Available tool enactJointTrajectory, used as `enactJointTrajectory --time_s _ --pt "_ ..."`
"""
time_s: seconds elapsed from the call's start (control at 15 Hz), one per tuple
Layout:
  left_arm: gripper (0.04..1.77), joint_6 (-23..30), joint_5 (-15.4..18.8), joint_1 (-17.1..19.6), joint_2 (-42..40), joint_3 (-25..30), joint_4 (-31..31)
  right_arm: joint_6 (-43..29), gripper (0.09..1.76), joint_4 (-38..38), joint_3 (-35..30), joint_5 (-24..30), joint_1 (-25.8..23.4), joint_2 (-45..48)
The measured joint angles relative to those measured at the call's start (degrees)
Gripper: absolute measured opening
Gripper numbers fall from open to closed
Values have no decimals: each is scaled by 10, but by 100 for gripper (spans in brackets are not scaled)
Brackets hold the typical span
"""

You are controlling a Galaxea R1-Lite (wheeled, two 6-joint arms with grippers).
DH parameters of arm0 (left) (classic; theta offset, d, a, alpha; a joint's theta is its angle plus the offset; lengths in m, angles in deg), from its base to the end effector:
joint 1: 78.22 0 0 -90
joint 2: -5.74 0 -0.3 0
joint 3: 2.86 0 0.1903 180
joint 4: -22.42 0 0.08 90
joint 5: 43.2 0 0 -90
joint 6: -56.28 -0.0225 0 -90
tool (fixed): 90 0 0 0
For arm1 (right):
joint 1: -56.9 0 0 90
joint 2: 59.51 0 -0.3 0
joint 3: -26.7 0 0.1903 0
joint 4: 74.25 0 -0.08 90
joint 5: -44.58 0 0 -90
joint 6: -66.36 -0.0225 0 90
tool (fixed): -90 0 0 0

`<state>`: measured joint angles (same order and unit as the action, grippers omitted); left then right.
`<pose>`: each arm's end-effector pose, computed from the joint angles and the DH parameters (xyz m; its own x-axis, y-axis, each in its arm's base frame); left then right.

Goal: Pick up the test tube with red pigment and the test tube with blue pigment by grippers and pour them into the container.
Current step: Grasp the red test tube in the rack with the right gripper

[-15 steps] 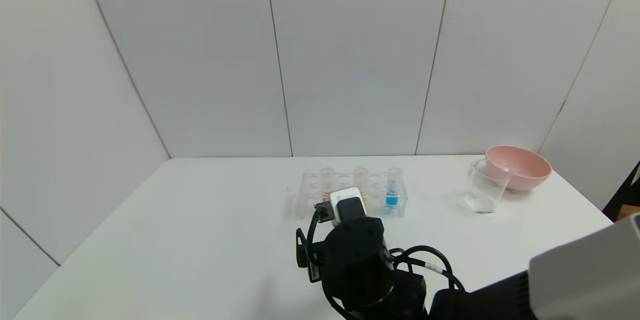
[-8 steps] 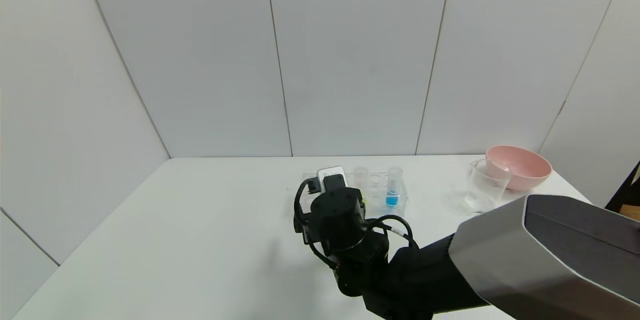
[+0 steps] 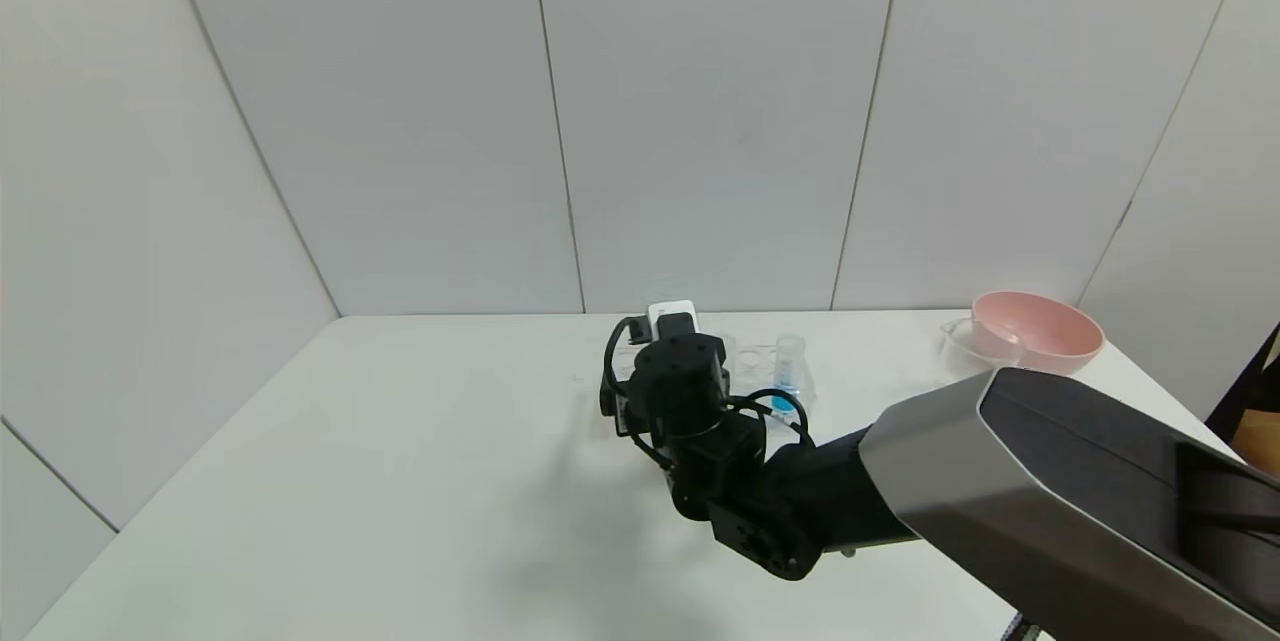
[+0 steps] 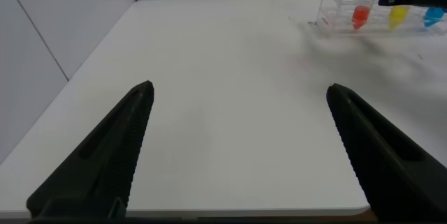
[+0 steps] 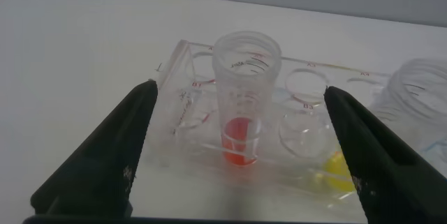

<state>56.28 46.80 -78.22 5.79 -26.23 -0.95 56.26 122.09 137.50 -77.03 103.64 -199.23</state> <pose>-0.0227 0.0000 0.0755 1.0000 0.0000 -0.0009 0.0000 1.0000 0.0000 0.3459 0.3504 0.0803 0.9513 0.2461 -0.1855 -0.2393 0.9692 0.0588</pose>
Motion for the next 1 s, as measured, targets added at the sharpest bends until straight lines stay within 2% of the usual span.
enactJointTrajectory --time_s 0.6,0.8,1.0 --pt "176 0 0 0 0 0 0 1 171 3 21 10 -10 -15" --pt "176 0 0 0 0 0 0 4 120 4 21 9 -11 -16" --pt "176 0 0 0 0 0 0 4 86 5 21 9 -10 -15"
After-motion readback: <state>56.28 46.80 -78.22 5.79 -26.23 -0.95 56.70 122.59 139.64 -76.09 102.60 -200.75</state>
